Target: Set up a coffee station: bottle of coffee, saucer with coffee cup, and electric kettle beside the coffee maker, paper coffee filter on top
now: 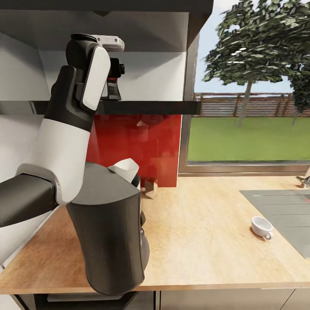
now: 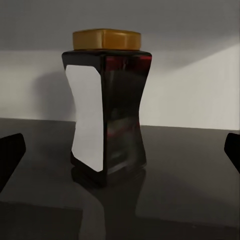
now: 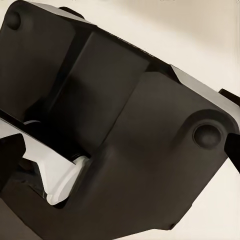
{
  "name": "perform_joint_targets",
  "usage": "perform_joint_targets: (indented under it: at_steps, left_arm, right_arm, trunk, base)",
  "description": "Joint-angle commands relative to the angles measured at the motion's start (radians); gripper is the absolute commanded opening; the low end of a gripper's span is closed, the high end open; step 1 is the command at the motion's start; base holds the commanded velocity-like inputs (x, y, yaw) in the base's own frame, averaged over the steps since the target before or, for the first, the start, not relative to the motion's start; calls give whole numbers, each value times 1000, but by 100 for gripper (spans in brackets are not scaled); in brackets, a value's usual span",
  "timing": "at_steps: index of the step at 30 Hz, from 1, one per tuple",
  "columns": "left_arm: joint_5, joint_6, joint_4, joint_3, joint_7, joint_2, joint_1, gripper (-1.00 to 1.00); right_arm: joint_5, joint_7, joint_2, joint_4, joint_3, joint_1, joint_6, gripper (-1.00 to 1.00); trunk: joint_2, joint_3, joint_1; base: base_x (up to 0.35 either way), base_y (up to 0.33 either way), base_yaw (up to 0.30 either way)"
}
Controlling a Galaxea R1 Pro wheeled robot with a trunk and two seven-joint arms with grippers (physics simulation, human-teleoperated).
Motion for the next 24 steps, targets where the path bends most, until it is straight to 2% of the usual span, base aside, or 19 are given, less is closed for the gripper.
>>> perform_joint_targets:
  at_steps: [1,8,24]
  left_arm:
    - [10,2,0,-2,10,0,-1,100]
    - [10,2,0,-2,10,0,-1,100]
    - [9,3,7,-1,10,3,-1,100]
  right_arm:
    - [-8,4,0,2,8,-1,-5,100]
    - [-8,4,0,2,8,-1,-5,100]
    - [-8,3,0,2,8,0,-5,100]
  trunk:
    - [-1,-2,0]
    - [-1,-2,0]
    - [-1,-2,0]
  base:
    - [126,0,0]
    - [167,0,0]
    - [64,0,0]
